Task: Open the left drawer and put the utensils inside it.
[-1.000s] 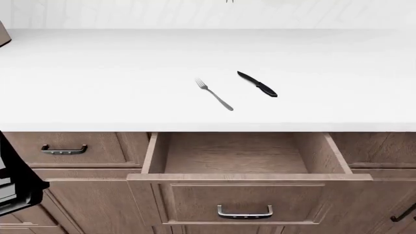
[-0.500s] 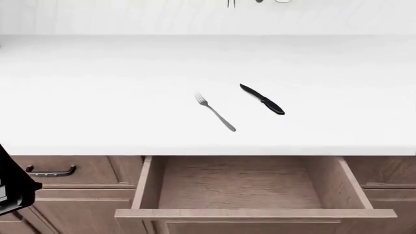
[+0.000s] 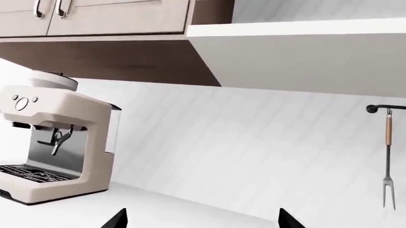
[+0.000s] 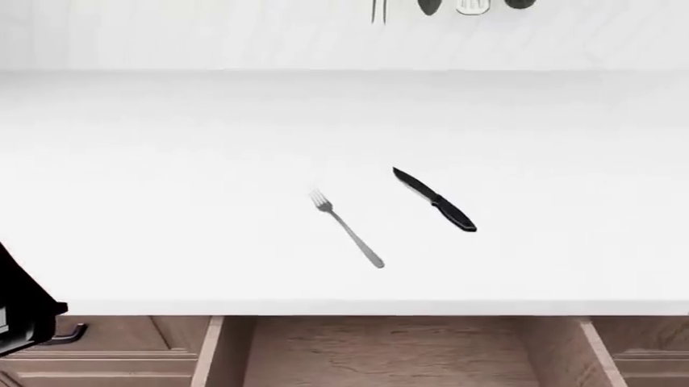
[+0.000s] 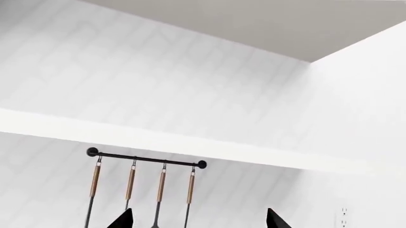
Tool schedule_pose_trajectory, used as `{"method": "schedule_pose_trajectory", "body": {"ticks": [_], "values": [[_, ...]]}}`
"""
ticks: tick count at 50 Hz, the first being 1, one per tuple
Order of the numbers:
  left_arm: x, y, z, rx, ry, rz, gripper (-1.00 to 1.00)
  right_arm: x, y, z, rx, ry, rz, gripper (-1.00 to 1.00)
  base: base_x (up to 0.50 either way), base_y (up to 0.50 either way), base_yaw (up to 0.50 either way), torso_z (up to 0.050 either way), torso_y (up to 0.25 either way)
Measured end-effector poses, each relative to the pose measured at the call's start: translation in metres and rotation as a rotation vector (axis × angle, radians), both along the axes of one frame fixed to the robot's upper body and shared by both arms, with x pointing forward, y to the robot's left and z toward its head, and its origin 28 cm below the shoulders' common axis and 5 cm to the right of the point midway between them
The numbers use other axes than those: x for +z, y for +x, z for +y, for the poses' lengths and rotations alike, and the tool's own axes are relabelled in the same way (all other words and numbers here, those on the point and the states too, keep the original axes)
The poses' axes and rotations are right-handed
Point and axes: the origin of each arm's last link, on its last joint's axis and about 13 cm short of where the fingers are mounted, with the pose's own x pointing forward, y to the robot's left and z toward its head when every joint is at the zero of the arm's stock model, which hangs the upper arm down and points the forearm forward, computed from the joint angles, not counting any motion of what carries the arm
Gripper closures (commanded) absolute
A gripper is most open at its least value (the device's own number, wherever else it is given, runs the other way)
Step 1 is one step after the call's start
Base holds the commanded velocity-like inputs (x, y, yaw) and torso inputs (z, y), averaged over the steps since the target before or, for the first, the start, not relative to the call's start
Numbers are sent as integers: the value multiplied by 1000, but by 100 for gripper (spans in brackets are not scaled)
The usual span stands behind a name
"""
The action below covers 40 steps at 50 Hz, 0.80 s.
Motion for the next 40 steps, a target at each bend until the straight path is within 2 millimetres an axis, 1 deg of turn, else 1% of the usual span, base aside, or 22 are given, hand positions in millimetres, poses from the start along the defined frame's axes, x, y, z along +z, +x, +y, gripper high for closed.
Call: {"method": "schedule_pose_trajectory", "body": {"ticks": [6,11,17,24,40], "values": [[1,-1,0,1,3,-3,-100,0,0,0,2,-2,1,-100,264,-68,0,0,0],[8,-6,3,21,29,-15,-100,-1,0,0,3,0,5,-100,219,-45,0,0,2],[18,-17,10,70,71,-38,-100,-3,0,-1,2,3,10,-100,0,0,0,0,0],[26,-24,14,87,88,-61,-100,-4,0,-2,1,4,16,-100,0,0,0,0,0],[31,-32,18,98,100,-90,-100,-7,1,-2,-1,0,35,-100,0,0,0,0,0]]}}
